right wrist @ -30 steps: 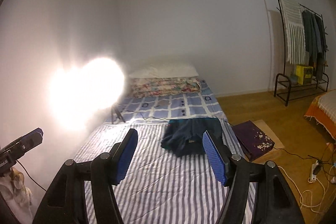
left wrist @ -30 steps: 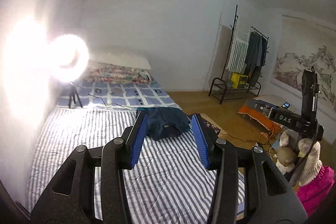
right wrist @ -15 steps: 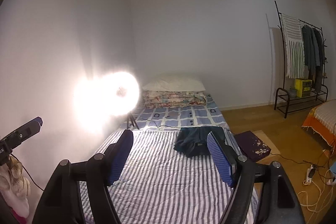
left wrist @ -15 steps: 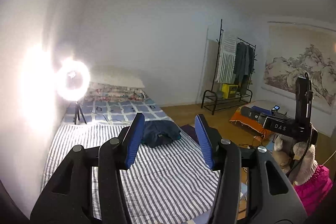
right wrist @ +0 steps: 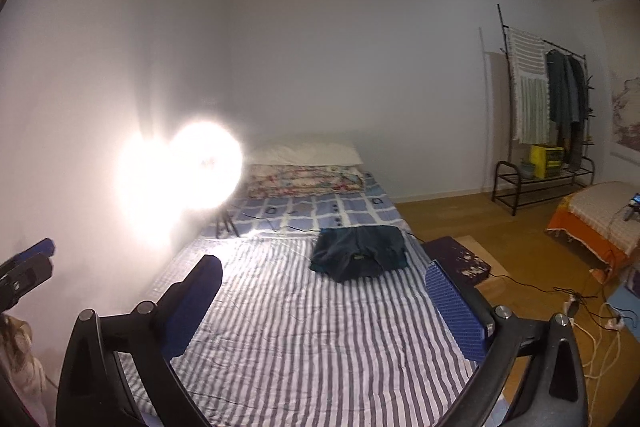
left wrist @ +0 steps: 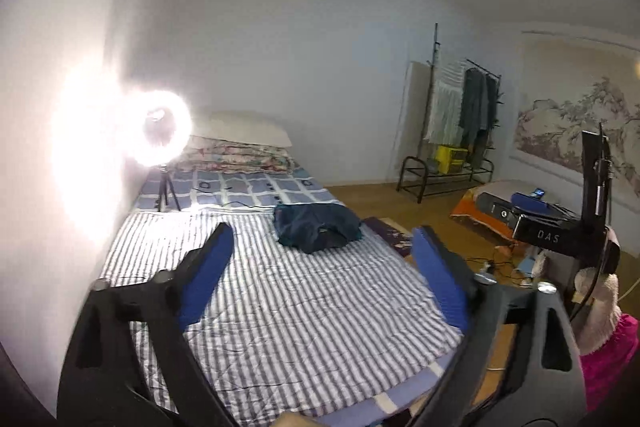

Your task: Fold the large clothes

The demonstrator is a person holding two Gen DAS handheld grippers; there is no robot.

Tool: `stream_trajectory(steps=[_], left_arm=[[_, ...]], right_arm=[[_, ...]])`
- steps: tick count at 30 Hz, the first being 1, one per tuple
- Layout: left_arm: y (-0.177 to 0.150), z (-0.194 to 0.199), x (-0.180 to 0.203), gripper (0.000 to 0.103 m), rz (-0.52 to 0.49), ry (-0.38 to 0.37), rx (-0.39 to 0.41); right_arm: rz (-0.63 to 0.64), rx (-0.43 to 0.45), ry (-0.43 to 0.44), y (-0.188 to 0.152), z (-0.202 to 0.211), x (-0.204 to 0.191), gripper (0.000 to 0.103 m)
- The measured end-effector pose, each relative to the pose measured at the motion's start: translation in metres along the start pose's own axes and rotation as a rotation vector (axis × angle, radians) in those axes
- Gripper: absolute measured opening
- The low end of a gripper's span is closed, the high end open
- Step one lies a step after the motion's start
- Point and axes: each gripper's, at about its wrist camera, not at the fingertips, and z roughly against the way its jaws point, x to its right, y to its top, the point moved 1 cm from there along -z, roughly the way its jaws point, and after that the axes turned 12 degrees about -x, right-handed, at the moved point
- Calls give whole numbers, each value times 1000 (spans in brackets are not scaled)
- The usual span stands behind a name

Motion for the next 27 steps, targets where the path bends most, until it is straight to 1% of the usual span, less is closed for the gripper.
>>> stream_trajectory(steps=[1, 3, 7, 10, 18, 22, 27], left_arm=[[-4, -4, -1, 103, 0, 12, 8], [-10, -14, -3, 103, -10, 35, 7], [-23, -46, -4, 103, -51, 87, -42], [-35, -76, -6, 103, -61, 118, -69], [-65, -126, -18, 103, -19, 112, -133], [-72, -134, -24, 103, -9, 128, -142], [-80, -141, -28, 103, -1, 135, -155]], right_arm=[[6, 0, -11, -4, -3, -4, 103], [17, -4, -31, -10, -13, -11, 103], [17, -20, -34, -22, -41, -18, 103], [5, -26, -46, -29, -63, -20, 103], [-11, -54, -87, -51, -103, -19, 103], [-18, -95, -69, -60, -126, -16, 103], [-66, -102, -78, -69, -133, -11, 103]])
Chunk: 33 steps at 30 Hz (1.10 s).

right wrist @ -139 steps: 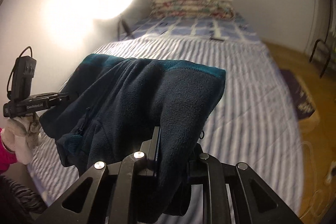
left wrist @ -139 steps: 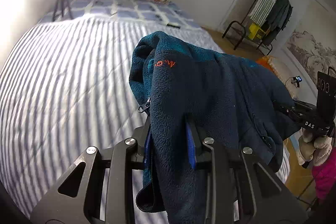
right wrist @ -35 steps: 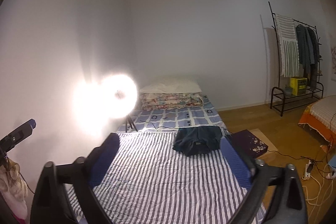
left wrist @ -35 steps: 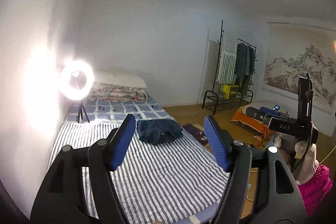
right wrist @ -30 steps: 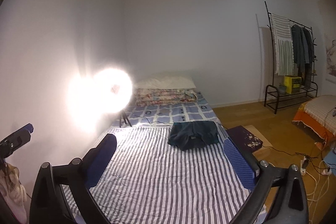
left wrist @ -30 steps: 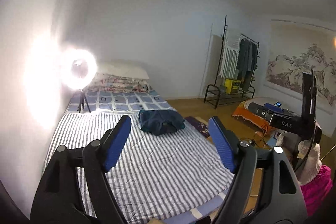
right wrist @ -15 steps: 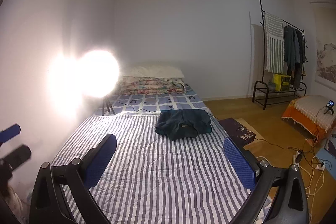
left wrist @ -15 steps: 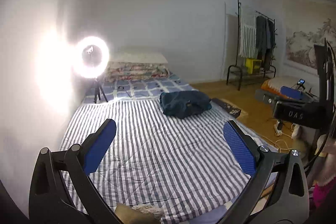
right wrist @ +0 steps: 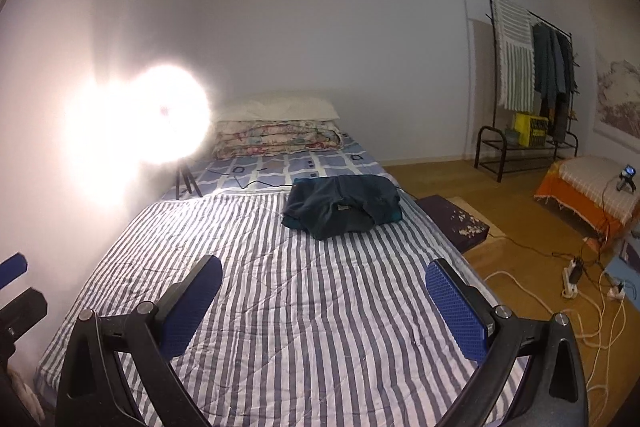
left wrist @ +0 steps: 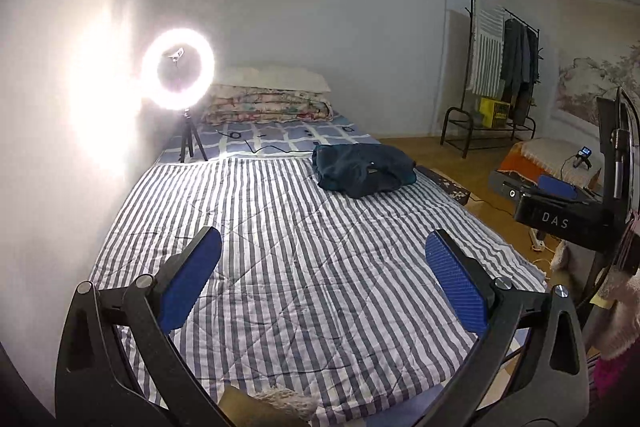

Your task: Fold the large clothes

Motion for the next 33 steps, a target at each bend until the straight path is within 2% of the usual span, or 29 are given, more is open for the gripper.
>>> stream_trajectory(steps=[13, 33], left_arm=[[-7, -1, -7, 103, 32, 18, -24], [-13, -2, -7, 103, 26, 23, -32]], right_arm=[[2, 16, -58, -8, -1, 3, 103], [-4, 32, -55, -9, 2, 5, 103]])
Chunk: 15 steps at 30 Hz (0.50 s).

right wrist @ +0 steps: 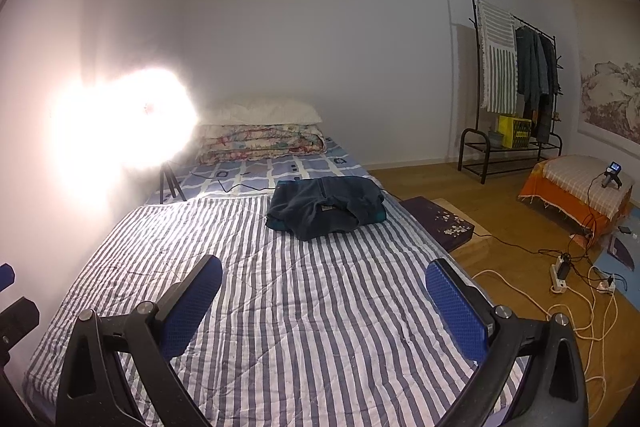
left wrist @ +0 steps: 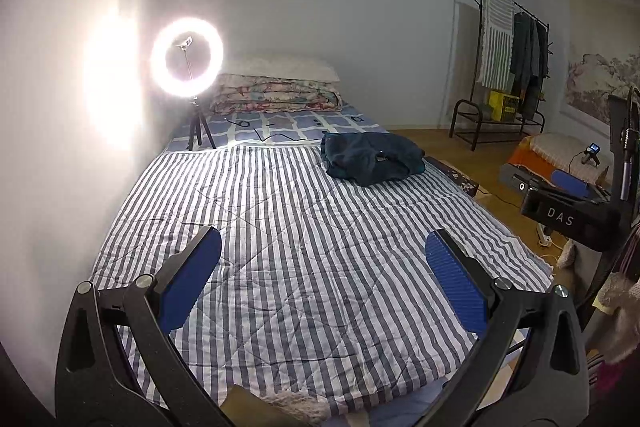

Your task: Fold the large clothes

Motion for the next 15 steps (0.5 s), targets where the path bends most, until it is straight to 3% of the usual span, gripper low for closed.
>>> stream_trajectory(steps=[15], left_arm=[[5, -6, -9, 103, 6, 47, -6]], right_arm=[[30, -6, 3, -5, 0, -11, 103]])
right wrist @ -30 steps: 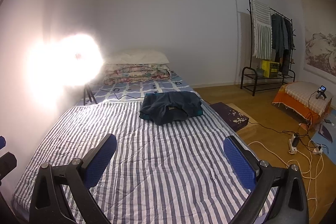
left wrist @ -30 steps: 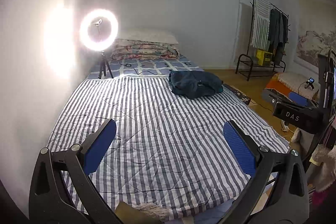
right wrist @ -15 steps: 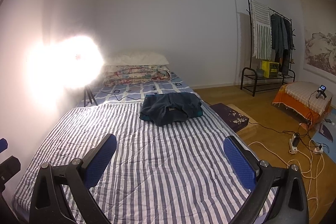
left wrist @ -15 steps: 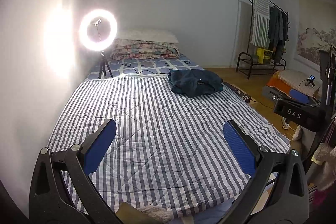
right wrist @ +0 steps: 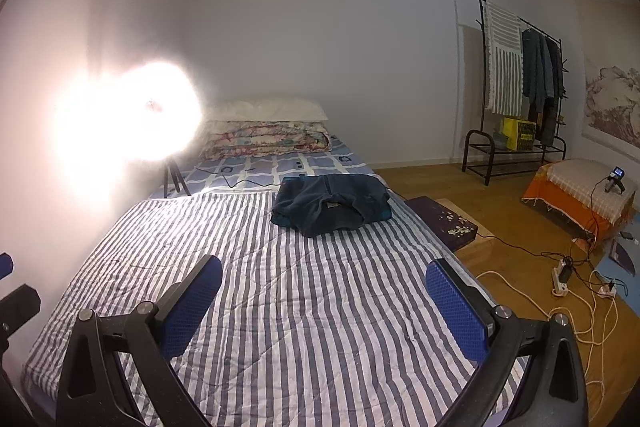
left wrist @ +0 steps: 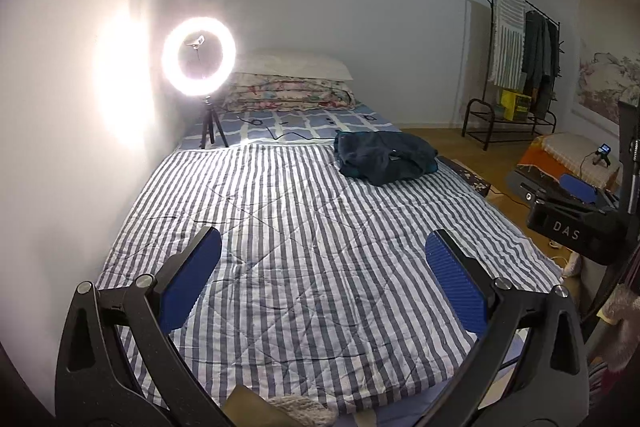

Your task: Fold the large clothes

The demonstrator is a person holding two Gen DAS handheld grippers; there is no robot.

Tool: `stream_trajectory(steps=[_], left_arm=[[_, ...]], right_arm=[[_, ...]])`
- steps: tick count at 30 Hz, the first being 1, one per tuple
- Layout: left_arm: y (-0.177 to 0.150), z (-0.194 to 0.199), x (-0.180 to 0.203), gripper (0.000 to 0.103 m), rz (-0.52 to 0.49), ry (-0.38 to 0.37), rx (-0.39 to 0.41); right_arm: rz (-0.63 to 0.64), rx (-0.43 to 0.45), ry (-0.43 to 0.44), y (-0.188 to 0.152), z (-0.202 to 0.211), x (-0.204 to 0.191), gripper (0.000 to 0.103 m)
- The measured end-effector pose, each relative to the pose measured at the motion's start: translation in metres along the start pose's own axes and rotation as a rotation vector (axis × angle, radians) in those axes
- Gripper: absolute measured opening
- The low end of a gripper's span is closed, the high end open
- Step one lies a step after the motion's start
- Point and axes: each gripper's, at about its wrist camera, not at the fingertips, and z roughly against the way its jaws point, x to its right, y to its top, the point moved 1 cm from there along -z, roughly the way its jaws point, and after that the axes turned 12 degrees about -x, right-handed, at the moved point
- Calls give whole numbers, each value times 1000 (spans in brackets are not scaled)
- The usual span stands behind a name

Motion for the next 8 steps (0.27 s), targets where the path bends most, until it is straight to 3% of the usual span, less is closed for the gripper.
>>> stream_trajectory(steps=[8], left_arm=[[-1, -2, -2, 103, -3, 42, 15]], right_arm=[[-8, -5, 2, -1, 1, 1, 103]])
